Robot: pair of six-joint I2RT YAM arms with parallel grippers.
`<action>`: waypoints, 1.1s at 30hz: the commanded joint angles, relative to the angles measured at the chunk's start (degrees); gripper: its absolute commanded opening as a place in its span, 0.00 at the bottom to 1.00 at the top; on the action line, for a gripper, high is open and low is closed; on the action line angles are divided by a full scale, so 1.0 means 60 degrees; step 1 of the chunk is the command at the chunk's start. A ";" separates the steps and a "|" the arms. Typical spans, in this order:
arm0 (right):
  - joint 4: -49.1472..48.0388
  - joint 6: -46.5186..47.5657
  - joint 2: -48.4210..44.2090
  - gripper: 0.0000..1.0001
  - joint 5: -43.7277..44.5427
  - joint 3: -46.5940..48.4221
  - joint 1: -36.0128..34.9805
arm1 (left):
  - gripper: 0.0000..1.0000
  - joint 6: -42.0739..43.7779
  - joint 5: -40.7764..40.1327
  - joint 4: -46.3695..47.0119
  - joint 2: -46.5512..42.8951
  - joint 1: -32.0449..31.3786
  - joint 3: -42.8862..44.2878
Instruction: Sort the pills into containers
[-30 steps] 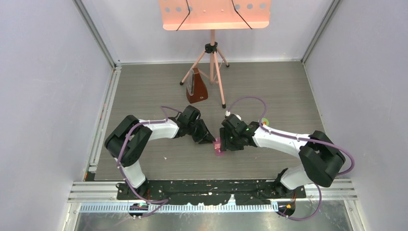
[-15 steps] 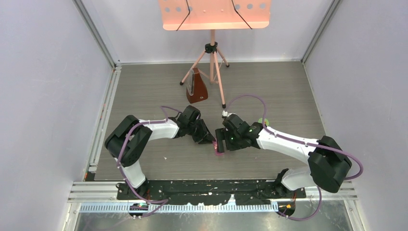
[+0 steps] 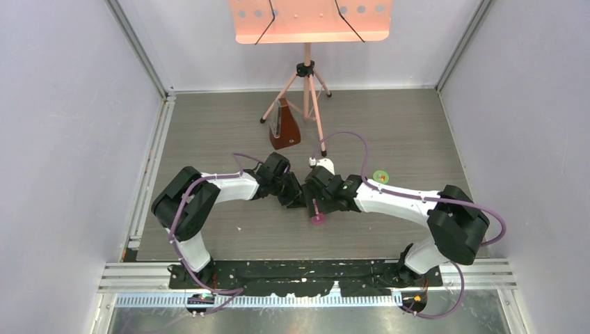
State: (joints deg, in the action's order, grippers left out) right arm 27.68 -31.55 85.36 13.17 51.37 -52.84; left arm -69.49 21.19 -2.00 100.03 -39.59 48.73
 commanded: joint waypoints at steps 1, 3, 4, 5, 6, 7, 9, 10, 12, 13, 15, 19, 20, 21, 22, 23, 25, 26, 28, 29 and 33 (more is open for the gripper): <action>0.0102 -0.0023 0.0123 0.81 0.1076 0.0515 -0.0070 | 0.25 0.0509 -0.0902 -0.1379 0.0510 -0.0067 -0.0227; 0.0361 -0.0078 0.0080 0.79 0.1309 0.0598 -0.0070 | 0.25 0.0522 -0.0899 -0.1383 0.0512 -0.0066 -0.0226; 0.0545 -0.0122 -0.0015 0.79 0.1497 0.0634 -0.0078 | 0.25 0.0519 -0.0912 -0.1381 0.0522 -0.0073 -0.0226; 0.0661 -0.0171 -0.0083 0.78 0.1643 0.0658 -0.0081 | 0.25 0.0522 -0.0910 -0.1381 0.0527 -0.0067 -0.0226; 0.0909 -0.0270 -0.0232 0.77 0.1903 0.0723 -0.0077 | 0.25 0.0523 -0.0906 -0.1381 0.0533 -0.0070 -0.0219; 0.1019 -0.0304 -0.0308 0.76 0.2044 0.0760 -0.0081 | 0.25 0.0512 -0.0902 -0.1377 0.0540 -0.0067 -0.0212; 0.1336 -0.0476 -0.0547 0.74 0.2429 0.0841 -0.0074 | 0.25 0.0536 -0.0867 -0.1367 0.0580 -0.0067 -0.0190; 0.1397 -0.0473 -0.0696 0.74 0.2535 0.0842 -0.0079 | 0.25 0.0548 -0.0859 -0.1366 0.0615 -0.0068 -0.0182; 0.1477 -0.0462 -0.0775 0.73 0.2624 0.0842 -0.0073 | 0.25 0.0548 -0.0813 -0.1332 0.0663 -0.0066 -0.0169; 0.1523 -0.0500 -0.0724 0.73 0.2632 0.0860 -0.0072 | 0.25 0.0552 -0.0797 -0.1312 0.0671 -0.0070 -0.0168; 0.1588 -0.0543 -0.0612 0.70 0.2478 0.0795 -0.0071 | 0.24 0.0592 -0.0793 -0.1302 0.0676 -0.0067 -0.0153; 0.1382 -0.0872 -0.0454 0.57 0.2330 0.0445 -0.0057 | 0.24 0.0637 -0.0792 -0.1336 0.0651 -0.0068 -0.0153; 0.1329 -0.0932 -0.0434 0.55 0.2287 0.0387 -0.0057 | 0.24 0.0640 -0.0803 -0.1349 0.0633 -0.0074 -0.0153; 0.1230 -0.0957 -0.0364 0.53 0.2167 0.0307 -0.0041 | 0.24 0.0653 -0.0797 -0.1351 0.0631 -0.0071 -0.0153; 0.1187 -0.0972 -0.0315 0.51 0.2095 0.0281 -0.0034 | 0.24 0.0656 -0.0804 -0.1364 0.0629 -0.0074 -0.0153; 0.1066 -0.0970 -0.0191 0.51 0.1892 0.0251 -0.0010 | 0.24 0.0668 -0.0792 -0.1364 0.0628 -0.0069 -0.0153; 0.0656 -0.0869 -0.0118 0.50 0.1469 0.0164 0.0001 | 0.24 0.0669 -0.0792 -0.1366 0.0628 -0.0076 -0.0153; 0.0482 -0.0767 -0.0134 0.52 0.1300 0.0100 0.0002 | 0.24 0.0669 -0.0792 -0.1366 0.0628 -0.0076 -0.0153; 0.0061 -0.0730 -0.0232 0.56 0.0873 -0.0131 0.0016 | 0.24 0.0667 -0.0780 -0.1366 0.0618 -0.0075 -0.0167; -0.0116 -0.0717 -0.0235 0.57 0.0649 -0.0150 0.0054 | 0.24 0.0663 -0.0804 -0.1359 0.0601 -0.0071 -0.0168; -0.0165 -0.0655 -0.0056 0.57 0.0448 -0.0130 0.0121 | 0.24 0.0668 -0.0799 -0.1366 0.0604 -0.0072 -0.0168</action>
State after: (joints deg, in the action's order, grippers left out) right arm 30.63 -35.48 84.51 18.35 50.35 -52.64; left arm -68.31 21.71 -2.07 100.62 -39.64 49.43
